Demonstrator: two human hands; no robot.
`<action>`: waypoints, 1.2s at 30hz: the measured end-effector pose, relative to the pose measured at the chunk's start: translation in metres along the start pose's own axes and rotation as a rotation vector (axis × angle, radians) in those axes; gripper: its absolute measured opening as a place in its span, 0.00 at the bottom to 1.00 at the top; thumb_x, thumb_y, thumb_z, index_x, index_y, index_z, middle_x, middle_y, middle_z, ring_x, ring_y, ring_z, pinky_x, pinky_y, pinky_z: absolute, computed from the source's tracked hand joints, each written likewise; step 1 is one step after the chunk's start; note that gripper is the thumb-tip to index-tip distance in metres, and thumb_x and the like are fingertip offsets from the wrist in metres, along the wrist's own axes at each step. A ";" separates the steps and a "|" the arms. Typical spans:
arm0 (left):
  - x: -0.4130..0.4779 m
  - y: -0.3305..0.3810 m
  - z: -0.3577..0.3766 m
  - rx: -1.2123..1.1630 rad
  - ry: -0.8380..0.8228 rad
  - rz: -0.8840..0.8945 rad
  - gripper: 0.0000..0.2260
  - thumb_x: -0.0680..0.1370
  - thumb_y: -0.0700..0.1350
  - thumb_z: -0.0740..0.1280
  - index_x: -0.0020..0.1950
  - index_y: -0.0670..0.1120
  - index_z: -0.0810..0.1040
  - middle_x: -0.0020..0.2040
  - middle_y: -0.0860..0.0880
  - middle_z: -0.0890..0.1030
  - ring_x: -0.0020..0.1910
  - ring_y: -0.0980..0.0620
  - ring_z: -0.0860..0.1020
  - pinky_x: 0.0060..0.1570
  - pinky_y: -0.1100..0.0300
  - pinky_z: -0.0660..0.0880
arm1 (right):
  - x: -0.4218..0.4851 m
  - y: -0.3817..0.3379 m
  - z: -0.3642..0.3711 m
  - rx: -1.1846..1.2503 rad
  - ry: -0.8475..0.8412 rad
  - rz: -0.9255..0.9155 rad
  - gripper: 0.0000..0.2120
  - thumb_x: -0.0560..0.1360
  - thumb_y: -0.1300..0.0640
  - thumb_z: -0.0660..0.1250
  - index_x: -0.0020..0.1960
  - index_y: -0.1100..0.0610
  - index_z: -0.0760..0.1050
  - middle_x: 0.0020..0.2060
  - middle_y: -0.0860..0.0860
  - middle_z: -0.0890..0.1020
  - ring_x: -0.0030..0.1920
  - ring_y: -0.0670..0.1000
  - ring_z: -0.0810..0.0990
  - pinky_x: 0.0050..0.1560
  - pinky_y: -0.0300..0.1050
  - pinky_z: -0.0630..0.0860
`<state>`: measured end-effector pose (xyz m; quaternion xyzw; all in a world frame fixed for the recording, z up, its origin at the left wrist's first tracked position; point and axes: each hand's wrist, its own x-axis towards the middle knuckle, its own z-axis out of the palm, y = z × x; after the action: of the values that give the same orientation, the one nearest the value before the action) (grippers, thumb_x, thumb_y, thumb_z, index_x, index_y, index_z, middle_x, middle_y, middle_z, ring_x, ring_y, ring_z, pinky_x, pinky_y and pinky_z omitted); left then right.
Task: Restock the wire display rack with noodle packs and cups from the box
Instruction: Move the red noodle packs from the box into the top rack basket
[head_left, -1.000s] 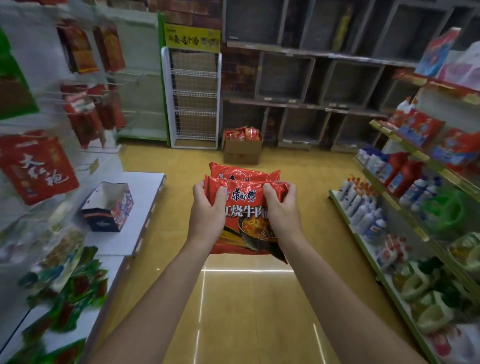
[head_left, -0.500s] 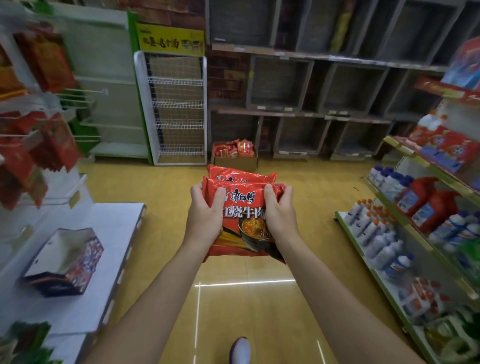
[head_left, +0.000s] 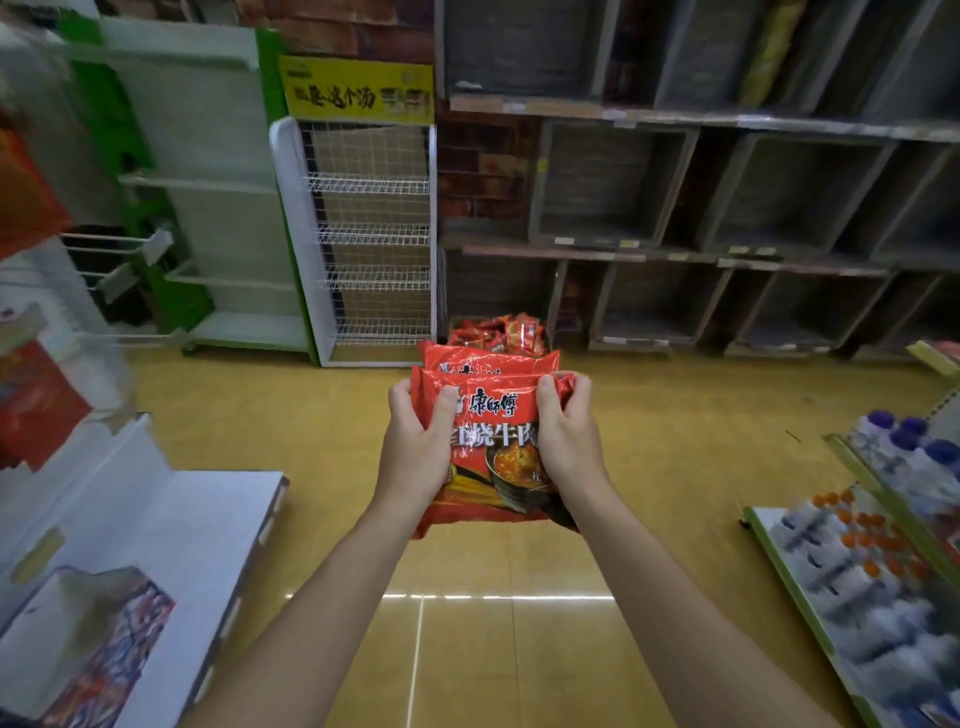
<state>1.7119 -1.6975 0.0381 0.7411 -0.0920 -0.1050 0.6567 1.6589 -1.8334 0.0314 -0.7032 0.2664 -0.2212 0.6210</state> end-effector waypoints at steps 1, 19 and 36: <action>0.021 0.001 0.007 -0.009 -0.003 -0.001 0.15 0.81 0.58 0.59 0.64 0.54 0.63 0.52 0.53 0.79 0.44 0.56 0.82 0.34 0.65 0.77 | 0.021 0.000 0.001 -0.005 0.002 0.000 0.15 0.82 0.41 0.55 0.62 0.49 0.61 0.52 0.49 0.79 0.47 0.47 0.84 0.41 0.42 0.82; 0.441 0.012 0.120 -0.064 -0.098 -0.049 0.26 0.79 0.60 0.61 0.73 0.52 0.60 0.58 0.49 0.78 0.49 0.52 0.81 0.42 0.59 0.79 | 0.429 -0.015 0.061 -0.094 0.132 0.035 0.13 0.82 0.41 0.51 0.60 0.48 0.61 0.48 0.46 0.78 0.44 0.44 0.81 0.36 0.35 0.75; 0.744 -0.005 0.250 -0.046 -0.087 -0.187 0.25 0.73 0.60 0.70 0.67 0.53 0.71 0.56 0.52 0.81 0.51 0.53 0.82 0.48 0.55 0.81 | 0.789 0.038 0.086 -0.127 0.099 0.145 0.15 0.80 0.36 0.53 0.59 0.45 0.61 0.52 0.49 0.78 0.51 0.49 0.81 0.53 0.52 0.81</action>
<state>2.3578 -2.1396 -0.0215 0.7259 -0.0482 -0.2000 0.6563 2.3105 -2.2841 -0.0330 -0.7081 0.3606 -0.1927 0.5757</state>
